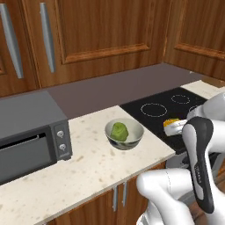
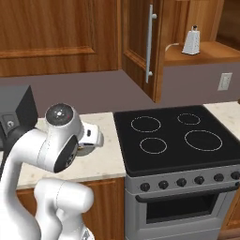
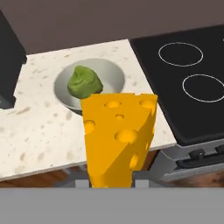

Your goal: Pick the cheese from the fridge and the cheese grater from the cabinet and place them next to the salad bowl.

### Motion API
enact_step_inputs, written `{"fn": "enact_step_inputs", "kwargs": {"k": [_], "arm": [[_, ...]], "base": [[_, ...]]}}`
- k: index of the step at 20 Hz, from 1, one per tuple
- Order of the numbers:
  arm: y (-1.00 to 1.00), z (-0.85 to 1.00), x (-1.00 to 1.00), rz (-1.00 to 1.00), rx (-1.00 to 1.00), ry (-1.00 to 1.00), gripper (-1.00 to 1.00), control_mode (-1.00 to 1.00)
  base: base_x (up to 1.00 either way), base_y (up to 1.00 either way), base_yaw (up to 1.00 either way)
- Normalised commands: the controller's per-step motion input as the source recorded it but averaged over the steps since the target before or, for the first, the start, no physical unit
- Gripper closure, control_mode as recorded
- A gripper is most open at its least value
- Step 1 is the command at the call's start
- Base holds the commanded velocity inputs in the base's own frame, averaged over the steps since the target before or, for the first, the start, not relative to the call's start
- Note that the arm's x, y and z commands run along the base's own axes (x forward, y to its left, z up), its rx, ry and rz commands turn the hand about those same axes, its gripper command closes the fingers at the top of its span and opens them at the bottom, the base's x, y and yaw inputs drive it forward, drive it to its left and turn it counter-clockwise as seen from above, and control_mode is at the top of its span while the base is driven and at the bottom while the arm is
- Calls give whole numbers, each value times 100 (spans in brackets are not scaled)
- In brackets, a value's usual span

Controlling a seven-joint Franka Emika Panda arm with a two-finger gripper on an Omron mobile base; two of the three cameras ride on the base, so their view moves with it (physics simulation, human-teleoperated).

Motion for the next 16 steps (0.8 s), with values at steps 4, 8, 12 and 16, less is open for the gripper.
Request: {"fn": "enact_step_inputs", "kwargs": {"k": [4, 8, 12, 16], "arm": [[0, -59, -9, 11, -6, -37, 100, -100], [0, -64, -53, 2, -10, -41, 100, -100], [-23, -44, -64, 1, 0, -32, 100, -100], [-11, -59, -54, 12, 0, -28, 100, -100]], "base": [[0, 0, 0], [0, 0, 0], [0, 0, 0], [0, 0, 0]]}}
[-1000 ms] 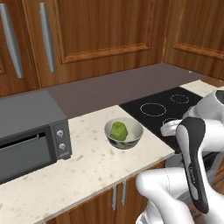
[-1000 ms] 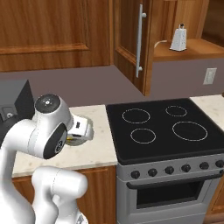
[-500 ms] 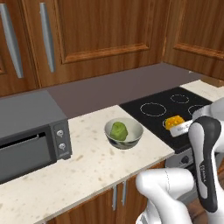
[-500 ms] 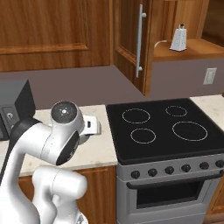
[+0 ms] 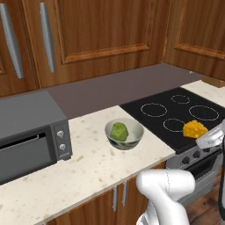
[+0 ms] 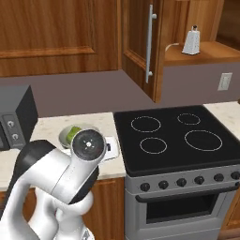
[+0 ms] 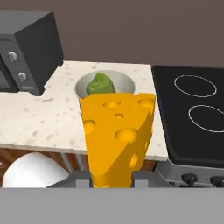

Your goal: Pick the cheese from the fridge and the cheese grater from the cabinet and place them next to the salad bowl.

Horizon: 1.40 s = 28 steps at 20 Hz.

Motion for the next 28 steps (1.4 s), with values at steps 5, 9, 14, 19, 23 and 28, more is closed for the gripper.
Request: {"fn": "enact_step_inputs", "kwargs": {"k": [5, 9, 14, 19, 23, 28], "arm": [[0, -67, -3, 27, 0, -11, 100, -100], [0, -55, 0, 30, 0, -16, 100, -100], [-1, -29, 0, 21, 0, -34, 100, -100], [-3, -24, 3, 12, 7, -33, 100, -100], [1, -17, 34, 4, 0, -1, 100, -100], [0, -1, 60, 3, 0, 0, 100, -100]], "base": [[0, 0, 0], [0, 0, 0], [0, 0, 0], [0, 0, 0], [0, 0, 0], [0, 0, 0]]}}
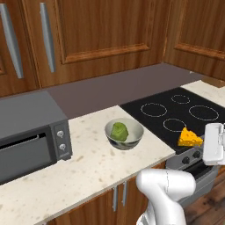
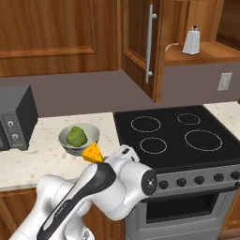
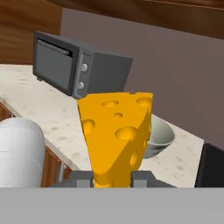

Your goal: Pick the cheese from the fridge and the cheese grater from the cabinet and place them next to the salad bowl.

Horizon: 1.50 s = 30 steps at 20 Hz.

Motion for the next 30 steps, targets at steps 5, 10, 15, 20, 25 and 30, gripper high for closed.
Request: {"fn": "enact_step_inputs", "kwargs": {"k": [5, 10, 15, 20, 25, 30], "arm": [[0, -10, 45, 11, 0, 0, 100, -100], [-1, -11, 25, 17, 0, 0, 100, -100], [0, -19, 6, 1, 0, -3, 100, -100], [6, -18, 5, -12, 0, 0, 100, -100], [11, -16, 14, -11, 0, 1, 100, -100], [17, -11, 21, -7, -1, 4, 100, -100]], "base": [[0, 0, 0], [0, 0, 0], [0, 0, 0], [0, 0, 0], [0, 0, 0], [0, 0, 0]]}}
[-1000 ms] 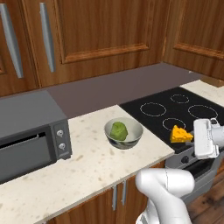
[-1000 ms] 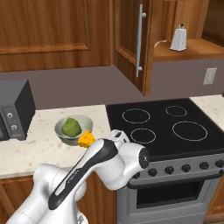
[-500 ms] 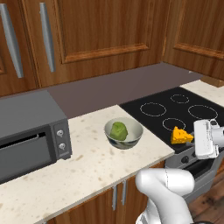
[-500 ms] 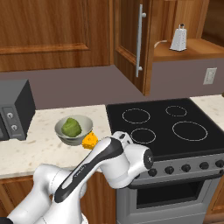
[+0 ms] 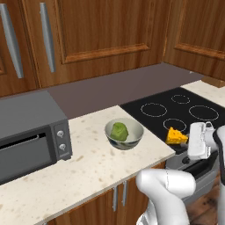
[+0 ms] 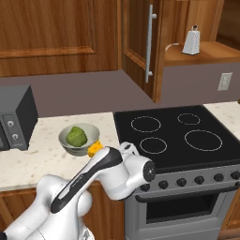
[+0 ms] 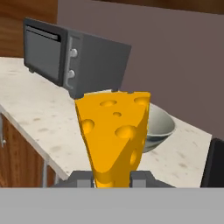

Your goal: Pick the cheese from the fridge and the cheese grater from the cabinet and place them next to the salad bowl.

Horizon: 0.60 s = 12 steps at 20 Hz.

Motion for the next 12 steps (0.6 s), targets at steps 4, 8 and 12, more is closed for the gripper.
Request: {"fn": "enact_step_inputs", "kwargs": {"k": [4, 8, 12], "arm": [[6, 0, 32, 0, 0, 10, 100, -100], [0, -6, 37, 0, 0, 13, 100, -100], [0, -31, 30, 1, 0, 8, 100, -100]], "base": [[0, 0, 0], [0, 0, 0], [0, 0, 0]]}}
